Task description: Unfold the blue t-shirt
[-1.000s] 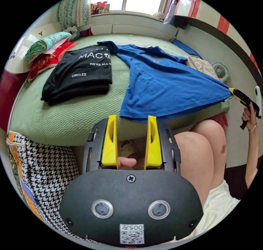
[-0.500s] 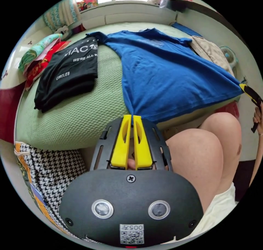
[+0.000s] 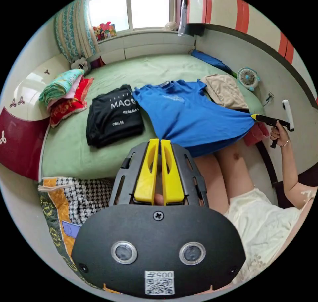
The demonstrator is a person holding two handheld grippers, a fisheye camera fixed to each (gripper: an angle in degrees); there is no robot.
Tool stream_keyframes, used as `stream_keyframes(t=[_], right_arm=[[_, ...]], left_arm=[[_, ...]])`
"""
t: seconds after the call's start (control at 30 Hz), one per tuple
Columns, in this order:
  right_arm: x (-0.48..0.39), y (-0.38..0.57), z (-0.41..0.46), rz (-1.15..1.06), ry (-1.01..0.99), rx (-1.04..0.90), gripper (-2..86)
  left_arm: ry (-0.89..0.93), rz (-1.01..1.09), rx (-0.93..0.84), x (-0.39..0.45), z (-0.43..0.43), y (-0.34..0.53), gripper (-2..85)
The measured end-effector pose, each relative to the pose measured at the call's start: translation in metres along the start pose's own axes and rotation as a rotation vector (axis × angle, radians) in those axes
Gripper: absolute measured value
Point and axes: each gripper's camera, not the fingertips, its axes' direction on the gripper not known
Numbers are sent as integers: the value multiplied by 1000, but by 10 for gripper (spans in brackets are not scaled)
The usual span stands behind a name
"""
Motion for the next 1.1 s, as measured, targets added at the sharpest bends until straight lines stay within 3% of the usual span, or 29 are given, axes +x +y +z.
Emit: stream_keyframes(t=[0.17, 0.27, 0.37, 0.53, 0.77, 1.1], right_arm=[[6, 56, 35, 38, 46, -129, -11], [2, 69, 46, 66, 152, -159, -10], [-33, 59, 39, 3, 278, -39, -10], [-122, 40, 52, -74, 210, 256, -10], [-199, 21, 141, 13, 276, 90, -10], [-219, -5, 200, 134, 344, 71, -10]], left_arm=[[136, -193, -198, -8, 69, 63, 42], [226, -249, -133, -3, 73, 74, 19], [192, -218, -1, 20, 59, 60, 8], [205, -175, 95, 76, 76, 23, -4], [48, -274, 72, 133, 124, 0, -6], [2, -257, 95, 175, 164, -21, -6]])
